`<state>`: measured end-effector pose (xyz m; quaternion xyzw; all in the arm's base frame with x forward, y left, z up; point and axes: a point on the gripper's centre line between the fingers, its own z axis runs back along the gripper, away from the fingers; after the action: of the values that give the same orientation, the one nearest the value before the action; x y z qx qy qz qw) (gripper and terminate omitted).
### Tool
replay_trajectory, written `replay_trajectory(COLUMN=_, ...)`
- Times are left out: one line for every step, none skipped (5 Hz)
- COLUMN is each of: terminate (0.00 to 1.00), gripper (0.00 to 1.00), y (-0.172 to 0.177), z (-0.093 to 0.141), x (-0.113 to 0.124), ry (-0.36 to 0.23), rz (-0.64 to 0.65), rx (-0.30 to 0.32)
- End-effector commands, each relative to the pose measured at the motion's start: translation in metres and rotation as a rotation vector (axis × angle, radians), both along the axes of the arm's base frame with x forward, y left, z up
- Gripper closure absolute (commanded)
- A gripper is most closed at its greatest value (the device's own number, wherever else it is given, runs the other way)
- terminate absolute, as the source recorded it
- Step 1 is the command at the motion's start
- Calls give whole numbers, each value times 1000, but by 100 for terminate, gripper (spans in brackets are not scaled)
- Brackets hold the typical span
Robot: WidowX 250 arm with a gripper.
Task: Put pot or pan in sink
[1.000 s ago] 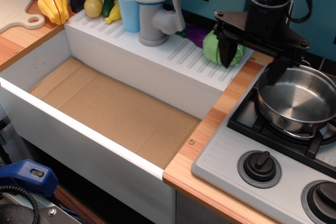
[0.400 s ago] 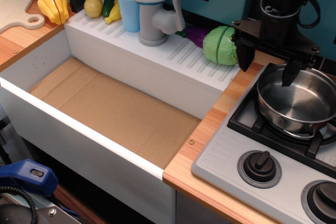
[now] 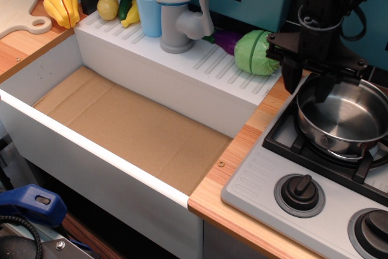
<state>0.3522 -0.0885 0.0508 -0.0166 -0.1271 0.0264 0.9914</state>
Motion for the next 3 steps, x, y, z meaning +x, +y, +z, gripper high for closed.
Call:
replay_trajectory(terminate=0, gripper=100, y=-1, z=17, x=-8, ry=-27, rz=21, rx=-1)
replay_trajectory(terminate=0, gripper=100, y=13, z=25, x=-17, ry=-11, rz=17, rx=34)
replay_trajectory(terminate=0, gripper=100, y=40, z=33, x=-28, ry=25, rz=12, rx=88)
